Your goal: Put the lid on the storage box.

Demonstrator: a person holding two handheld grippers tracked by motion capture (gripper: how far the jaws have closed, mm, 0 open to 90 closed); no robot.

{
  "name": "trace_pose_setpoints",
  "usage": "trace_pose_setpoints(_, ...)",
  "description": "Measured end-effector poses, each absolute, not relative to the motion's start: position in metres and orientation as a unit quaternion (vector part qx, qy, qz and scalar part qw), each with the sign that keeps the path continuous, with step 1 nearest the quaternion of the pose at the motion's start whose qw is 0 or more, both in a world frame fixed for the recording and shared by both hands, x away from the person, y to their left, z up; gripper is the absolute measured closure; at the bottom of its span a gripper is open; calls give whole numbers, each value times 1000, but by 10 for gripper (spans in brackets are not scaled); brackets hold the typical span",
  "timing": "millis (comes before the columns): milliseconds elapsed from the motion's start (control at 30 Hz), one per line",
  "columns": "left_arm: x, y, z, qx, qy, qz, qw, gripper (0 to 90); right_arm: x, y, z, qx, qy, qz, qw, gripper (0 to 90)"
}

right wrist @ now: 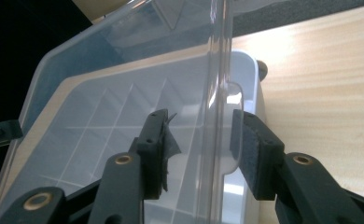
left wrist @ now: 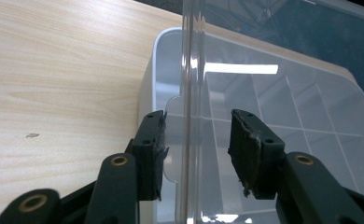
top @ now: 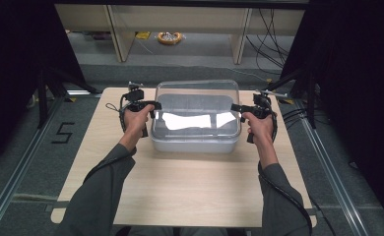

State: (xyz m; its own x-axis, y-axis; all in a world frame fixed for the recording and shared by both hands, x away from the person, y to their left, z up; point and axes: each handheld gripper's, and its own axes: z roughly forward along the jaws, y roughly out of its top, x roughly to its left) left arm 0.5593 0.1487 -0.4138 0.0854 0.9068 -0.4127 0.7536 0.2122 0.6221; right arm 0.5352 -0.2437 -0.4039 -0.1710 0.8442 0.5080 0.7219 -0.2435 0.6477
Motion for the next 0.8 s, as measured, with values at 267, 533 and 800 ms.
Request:
trace_pose_setpoints(267, 558, 147, -418, 631, 669, 97, 379, 557, 536, -246, -420, 635, 616, 461, 71, 567)
trace_pose_setpoints(533, 560, 145, -423, 631, 673, 98, 374, 557, 537, -244, -427, 644, 611, 455, 68, 552)
trace_pose_setpoints(800, 560, 141, -430, 642, 666, 130, 357, 602, 540, -242, -435, 633, 629, 442, 85, 512)
